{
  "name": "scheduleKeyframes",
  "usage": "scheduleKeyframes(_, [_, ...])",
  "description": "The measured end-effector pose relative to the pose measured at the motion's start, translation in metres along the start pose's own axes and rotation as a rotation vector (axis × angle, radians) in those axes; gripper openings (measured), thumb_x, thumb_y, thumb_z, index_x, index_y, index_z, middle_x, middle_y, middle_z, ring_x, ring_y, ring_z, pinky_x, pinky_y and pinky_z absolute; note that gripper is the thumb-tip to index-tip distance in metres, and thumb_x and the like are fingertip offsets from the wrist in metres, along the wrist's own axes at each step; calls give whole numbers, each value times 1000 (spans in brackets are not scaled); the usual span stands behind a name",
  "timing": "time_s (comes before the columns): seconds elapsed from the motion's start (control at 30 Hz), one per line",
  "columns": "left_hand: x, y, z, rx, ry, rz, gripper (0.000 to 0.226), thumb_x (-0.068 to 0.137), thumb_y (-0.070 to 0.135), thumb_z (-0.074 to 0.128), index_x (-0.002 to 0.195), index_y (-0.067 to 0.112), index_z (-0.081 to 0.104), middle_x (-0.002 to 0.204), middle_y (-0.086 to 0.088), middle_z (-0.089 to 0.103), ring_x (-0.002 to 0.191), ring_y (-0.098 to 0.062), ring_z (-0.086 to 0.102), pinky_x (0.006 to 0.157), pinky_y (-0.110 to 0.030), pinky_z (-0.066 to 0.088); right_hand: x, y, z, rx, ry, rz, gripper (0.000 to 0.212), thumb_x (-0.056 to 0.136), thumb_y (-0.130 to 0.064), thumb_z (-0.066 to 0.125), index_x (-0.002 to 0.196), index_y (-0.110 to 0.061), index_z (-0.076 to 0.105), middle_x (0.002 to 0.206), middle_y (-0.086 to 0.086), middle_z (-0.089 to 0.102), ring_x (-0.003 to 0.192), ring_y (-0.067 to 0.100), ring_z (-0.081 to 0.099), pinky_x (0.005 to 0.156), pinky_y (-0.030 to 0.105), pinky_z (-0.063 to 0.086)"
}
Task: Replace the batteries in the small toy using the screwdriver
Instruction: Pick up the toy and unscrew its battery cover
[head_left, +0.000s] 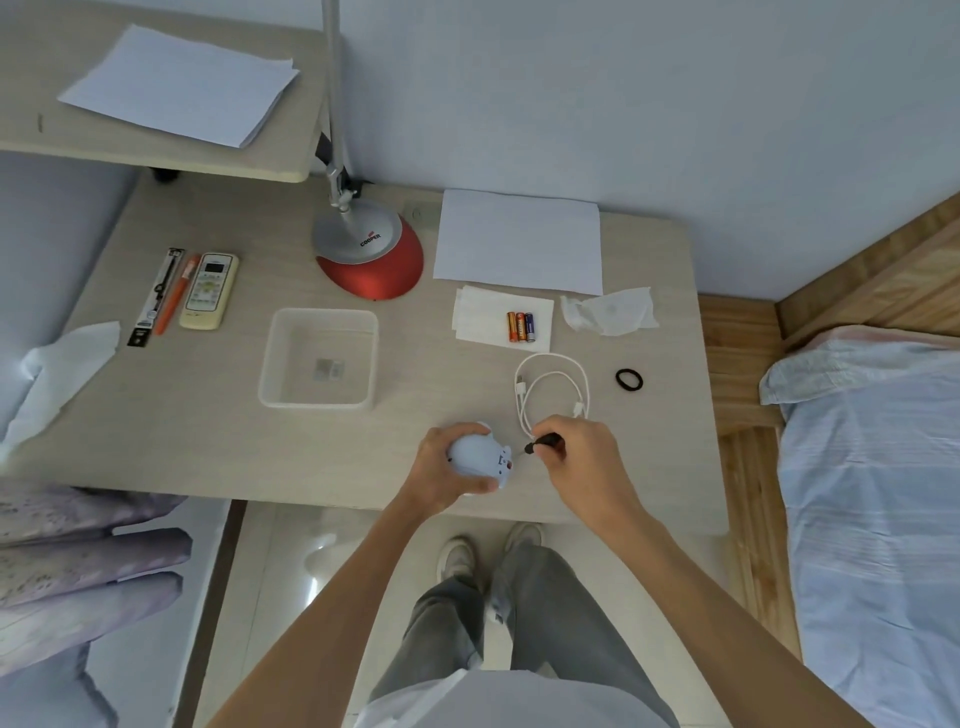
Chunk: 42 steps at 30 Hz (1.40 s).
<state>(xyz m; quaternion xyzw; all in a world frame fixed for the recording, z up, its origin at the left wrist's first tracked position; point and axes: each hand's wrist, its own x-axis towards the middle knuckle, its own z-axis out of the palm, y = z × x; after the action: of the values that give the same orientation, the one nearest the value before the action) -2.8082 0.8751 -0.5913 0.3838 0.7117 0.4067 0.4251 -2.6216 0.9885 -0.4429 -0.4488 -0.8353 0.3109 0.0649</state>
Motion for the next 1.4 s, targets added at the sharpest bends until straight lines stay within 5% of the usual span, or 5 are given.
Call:
scheduleKeyframes(0.4, [-6,13,-3,-45,-1,1,73,59,15,107,120,35,72,120,38,60,113,7,57,82,-19,59,6,8,12,98,15,53,17,87,0,80,99,-13,81,85,-3,79,77,13,72,78,36,60])
scheduleKeyframes(0.7, [-5,5,0,-45,-15,-30,77,56,31,106,122,44,70,129,19,55,122,-20,56,91,-46,64,4,15,20,97,1,44,16,89,0,77,98,-13,80,83,-3,78,74,13,73,76,37,61])
scheduleKeyframes(0.87, [-3,2,1,-13,-7,-46,79,54,37,105,123,50,68,131,15,55,124,-22,54,93,-48,64,4,18,21,11,-13,-15,1,98,-14,73,98,-13,74,77,-2,74,66,14,66,67,32,54])
scheduleKeyframes(1.07, [-3,-2,4,-8,-2,-24,82,53,42,104,126,46,68,131,21,58,125,-23,53,95,-51,62,3,18,23,-325,-108,-75,31,112,-39,44,102,-14,58,73,-4,55,61,22,53,56,35,38])
scheduleKeyframes(1.4, [-4,-3,5,39,-12,-13,85,55,41,105,131,43,65,134,23,58,126,-22,52,96,-52,61,-3,25,24,-328,-213,-63,23,112,-35,45,111,-16,57,91,-1,67,75,22,65,65,37,51])
